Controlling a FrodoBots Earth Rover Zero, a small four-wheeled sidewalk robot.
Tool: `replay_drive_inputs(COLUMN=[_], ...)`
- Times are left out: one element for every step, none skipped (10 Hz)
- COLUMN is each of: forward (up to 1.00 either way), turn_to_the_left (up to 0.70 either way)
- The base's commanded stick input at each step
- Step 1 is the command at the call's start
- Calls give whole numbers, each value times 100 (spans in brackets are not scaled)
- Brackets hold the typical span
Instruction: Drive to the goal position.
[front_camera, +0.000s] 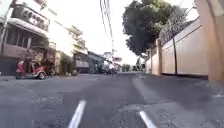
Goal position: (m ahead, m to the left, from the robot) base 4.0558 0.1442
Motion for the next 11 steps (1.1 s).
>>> replay_drive_inputs(forward=[85,85,85,85,85,85,85,85,85,85,85], turn_to_the_left=[0,0,0,0,0,0,0,0,0,0,-17])
